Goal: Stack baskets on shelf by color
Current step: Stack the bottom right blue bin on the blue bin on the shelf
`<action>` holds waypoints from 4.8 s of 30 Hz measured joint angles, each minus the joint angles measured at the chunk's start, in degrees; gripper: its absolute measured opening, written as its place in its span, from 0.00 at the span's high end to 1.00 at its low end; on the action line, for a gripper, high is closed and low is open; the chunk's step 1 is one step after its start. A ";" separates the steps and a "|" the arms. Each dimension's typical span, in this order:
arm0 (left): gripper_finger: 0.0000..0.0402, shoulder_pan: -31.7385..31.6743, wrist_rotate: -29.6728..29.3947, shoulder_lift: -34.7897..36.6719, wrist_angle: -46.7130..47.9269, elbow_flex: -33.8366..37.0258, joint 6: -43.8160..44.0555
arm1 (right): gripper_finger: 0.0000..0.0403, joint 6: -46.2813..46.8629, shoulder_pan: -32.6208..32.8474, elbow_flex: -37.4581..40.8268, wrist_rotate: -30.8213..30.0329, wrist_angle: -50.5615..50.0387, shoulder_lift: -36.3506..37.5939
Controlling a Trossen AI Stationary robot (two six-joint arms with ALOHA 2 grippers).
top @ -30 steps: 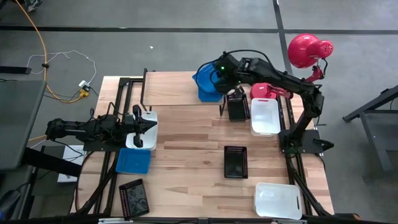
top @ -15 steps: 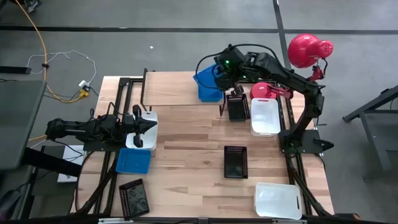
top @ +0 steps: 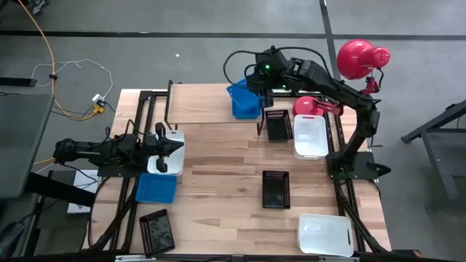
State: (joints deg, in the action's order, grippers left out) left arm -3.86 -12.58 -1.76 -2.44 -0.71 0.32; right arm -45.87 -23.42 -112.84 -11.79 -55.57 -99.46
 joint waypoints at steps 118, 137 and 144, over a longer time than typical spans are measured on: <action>1.00 0.00 0.00 0.00 0.00 -0.01 0.04 | 1.00 -1.55 -7.30 42.47 -1.30 29.46 20.00; 1.00 -0.02 -0.02 0.00 -0.01 -0.02 0.03 | 0.67 11.23 17.55 41.01 -8.37 40.82 21.58; 1.00 0.00 -0.01 0.00 0.00 -0.01 0.00 | 0.44 29.64 15.78 23.34 -9.12 28.15 11.39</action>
State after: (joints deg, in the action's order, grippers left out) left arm -3.86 -12.59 -1.76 -2.44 -0.72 0.32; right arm -16.23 -7.64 -89.49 -20.91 -27.42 -88.07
